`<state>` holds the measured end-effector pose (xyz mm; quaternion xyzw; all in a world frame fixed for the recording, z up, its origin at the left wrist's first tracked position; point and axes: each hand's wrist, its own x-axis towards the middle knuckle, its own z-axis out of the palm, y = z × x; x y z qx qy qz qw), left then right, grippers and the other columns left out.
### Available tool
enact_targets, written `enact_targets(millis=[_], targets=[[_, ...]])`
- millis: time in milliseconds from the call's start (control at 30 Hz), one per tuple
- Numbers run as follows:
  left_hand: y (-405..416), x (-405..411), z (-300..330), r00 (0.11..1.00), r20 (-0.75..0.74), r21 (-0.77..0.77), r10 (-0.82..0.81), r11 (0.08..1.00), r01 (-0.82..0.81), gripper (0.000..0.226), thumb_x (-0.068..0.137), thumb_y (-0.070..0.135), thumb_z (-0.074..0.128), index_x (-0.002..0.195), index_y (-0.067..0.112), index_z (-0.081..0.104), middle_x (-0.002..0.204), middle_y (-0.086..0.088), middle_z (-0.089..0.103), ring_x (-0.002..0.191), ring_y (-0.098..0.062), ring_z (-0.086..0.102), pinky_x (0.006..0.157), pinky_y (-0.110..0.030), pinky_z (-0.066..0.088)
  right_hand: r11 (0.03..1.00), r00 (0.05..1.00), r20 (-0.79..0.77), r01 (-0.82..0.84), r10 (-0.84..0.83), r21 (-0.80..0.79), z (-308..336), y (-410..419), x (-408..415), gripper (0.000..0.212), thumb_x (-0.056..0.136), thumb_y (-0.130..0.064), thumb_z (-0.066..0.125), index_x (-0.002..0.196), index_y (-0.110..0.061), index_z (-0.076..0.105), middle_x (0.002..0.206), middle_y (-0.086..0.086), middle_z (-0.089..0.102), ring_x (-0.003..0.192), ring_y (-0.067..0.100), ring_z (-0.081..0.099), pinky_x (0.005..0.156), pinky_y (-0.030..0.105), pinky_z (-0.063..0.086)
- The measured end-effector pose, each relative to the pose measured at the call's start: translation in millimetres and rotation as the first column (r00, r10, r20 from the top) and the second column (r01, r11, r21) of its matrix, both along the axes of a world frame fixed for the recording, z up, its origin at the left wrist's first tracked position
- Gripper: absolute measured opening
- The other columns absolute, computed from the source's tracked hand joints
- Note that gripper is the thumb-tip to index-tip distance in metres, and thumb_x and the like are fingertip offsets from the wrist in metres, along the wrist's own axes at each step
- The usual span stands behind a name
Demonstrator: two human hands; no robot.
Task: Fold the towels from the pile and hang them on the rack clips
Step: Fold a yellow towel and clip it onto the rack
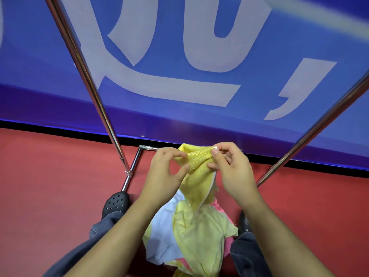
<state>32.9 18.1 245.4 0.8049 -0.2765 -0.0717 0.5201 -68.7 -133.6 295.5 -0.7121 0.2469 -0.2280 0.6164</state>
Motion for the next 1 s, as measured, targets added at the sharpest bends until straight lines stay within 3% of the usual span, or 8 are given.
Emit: enact_targets(millis=[133,367,500,600,700,833,900,1000], targets=[[6.1,5.8,-4.4,0.988,0.139,0.141,-0.06,0.989,0.04,0.043,0.081,0.029,0.083,0.116,0.039,0.06,0.132,0.011,0.048,0.128,-0.014,0.043,0.1,0.001,0.018,0.996,0.995,0.045,-0.094,0.094,-0.004,7.3,-2.3,-9.3,0.012,0.101,-0.008,0.057,0.096,-0.017,0.063,0.092,0.002,0.063,0.087,0.03,0.068,0.068,0.015,0.052],[8.3,7.3,-3.9,0.985,0.082,0.153,-0.149,0.979,0.136,0.026,0.081,0.027,0.084,0.094,0.035,0.062,0.136,0.014,0.049,0.132,-0.016,0.042,0.107,-0.03,0.034,0.993,0.991,0.061,-0.119,0.12,-0.022,6.0,-11.5,-18.4,0.01,0.101,-0.007,0.056,0.099,-0.014,0.062,0.092,0.005,0.061,0.084,0.025,0.064,0.07,0.016,0.052],[9.1,8.7,-2.1,0.983,0.057,0.082,-0.177,0.982,0.172,0.023,0.082,0.026,0.083,0.09,0.037,0.064,0.131,0.014,0.054,0.128,-0.015,0.049,0.101,-0.016,0.039,0.995,0.989,0.105,-0.101,0.1,0.006,5.4,-15.9,-20.1,0.012,0.101,-0.003,0.055,0.098,-0.013,0.061,0.092,0.007,0.06,0.081,0.024,0.063,0.068,0.017,0.053],[9.4,8.9,-5.2,0.973,0.035,0.09,-0.229,0.97,0.225,0.021,0.084,0.027,0.082,0.096,0.033,0.066,0.119,0.014,0.06,0.114,-0.008,0.058,0.1,-0.035,0.049,0.993,0.986,0.12,-0.116,0.114,0.005,3.6,-20.5,-21.4,0.013,0.101,-0.003,0.054,0.099,-0.013,0.062,0.09,0.005,0.061,0.076,0.018,0.064,0.07,0.02,0.054],[9.3,6.6,-1.7,0.972,-0.097,0.038,-0.213,0.975,0.217,0.027,0.085,0.022,0.082,0.099,0.035,0.062,0.107,0.011,0.066,0.098,-0.009,0.064,0.087,-0.038,0.056,0.99,0.985,0.107,-0.137,0.138,-0.015,1.8,-23.9,-22.6,0.011,0.101,-0.004,0.055,0.1,-0.012,0.062,0.09,0.005,0.062,0.074,0.016,0.066,0.072,0.022,0.055],[8.8,8.3,-3.5,0.965,0.004,0.101,-0.263,0.96,0.262,0.024,0.088,0.024,0.079,0.104,0.037,0.068,0.114,0.015,0.062,0.107,-0.005,0.06,0.095,-0.034,0.052,0.99,0.983,0.12,-0.139,0.14,-0.017,1.4,-24.0,-23.4,0.011,0.101,-0.002,0.054,0.1,-0.01,0.061,0.09,0.009,0.061,0.076,0.019,0.064,0.071,0.022,0.055],[9.6,10.8,-7.5,0.954,0.021,0.179,-0.3,0.94,0.291,0.015,0.089,0.034,0.076,0.102,0.027,0.074,0.118,0.014,0.058,0.109,-0.005,0.059,0.098,-0.034,0.049,0.989,0.982,0.125,-0.144,0.145,-0.018,1.0,-24.0,-23.1,0.01,0.101,-0.002,0.054,0.1,-0.009,0.061,0.09,0.012,0.061,0.076,0.018,0.063,0.073,0.024,0.056],[12.1,11.3,-11.8,0.937,0.05,0.368,-0.344,0.879,0.303,0.045,0.084,0.066,0.057,0.106,0.03,0.074,0.131,0.017,0.05,0.121,-0.011,0.051,0.102,-0.04,0.047,0.986,0.979,0.119,-0.162,0.164,-0.028,-0.5,-23.7,-22.9,0.01,0.101,-0.001,0.053,0.102,-0.008,0.061,0.092,0.014,0.061,0.077,0.017,0.064,0.074,0.026,0.057]])
